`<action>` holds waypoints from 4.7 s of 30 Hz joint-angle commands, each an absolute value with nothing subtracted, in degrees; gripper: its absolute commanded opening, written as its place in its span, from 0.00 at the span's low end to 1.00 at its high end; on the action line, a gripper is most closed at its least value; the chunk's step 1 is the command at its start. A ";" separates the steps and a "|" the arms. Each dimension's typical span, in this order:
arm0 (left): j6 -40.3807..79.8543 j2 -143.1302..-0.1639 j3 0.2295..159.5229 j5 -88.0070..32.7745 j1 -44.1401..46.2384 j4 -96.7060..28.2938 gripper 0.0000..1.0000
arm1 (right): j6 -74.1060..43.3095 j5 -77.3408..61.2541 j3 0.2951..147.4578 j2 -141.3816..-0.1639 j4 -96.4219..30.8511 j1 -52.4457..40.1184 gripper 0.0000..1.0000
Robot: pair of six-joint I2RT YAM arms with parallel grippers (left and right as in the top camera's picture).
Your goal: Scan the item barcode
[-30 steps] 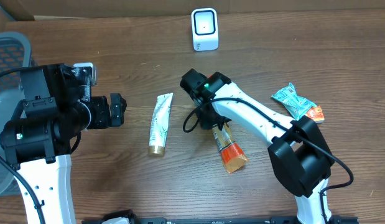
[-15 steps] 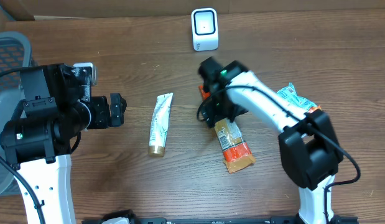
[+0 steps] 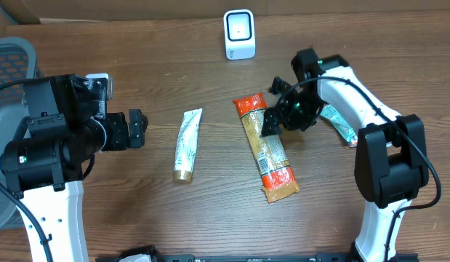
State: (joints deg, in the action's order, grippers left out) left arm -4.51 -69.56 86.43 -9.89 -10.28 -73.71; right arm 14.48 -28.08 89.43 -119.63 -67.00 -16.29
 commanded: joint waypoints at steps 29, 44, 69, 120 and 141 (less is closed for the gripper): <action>-5.17 -69.76 87.37 -10.52 -10.57 -73.49 1.00 | 9.19 -40.21 66.32 -118.76 -39.24 -19.92 0.33; -5.17 -69.76 87.37 -10.52 -10.57 -73.49 1.00 | -1.19 -29.21 73.76 -113.65 -48.88 -18.63 0.04; -5.17 -69.76 87.37 -10.52 -10.57 -73.49 1.00 | -28.16 22.72 80.86 -108.36 -64.55 -42.13 0.04; -5.17 -69.76 87.37 -10.52 -10.57 -73.49 1.00 | -8.58 7.64 80.71 -112.18 -60.10 -29.63 0.03; -5.19 -69.76 87.37 -10.52 -10.57 -73.49 1.00 | -2.55 -30.55 80.42 -110.89 -58.15 -20.12 0.04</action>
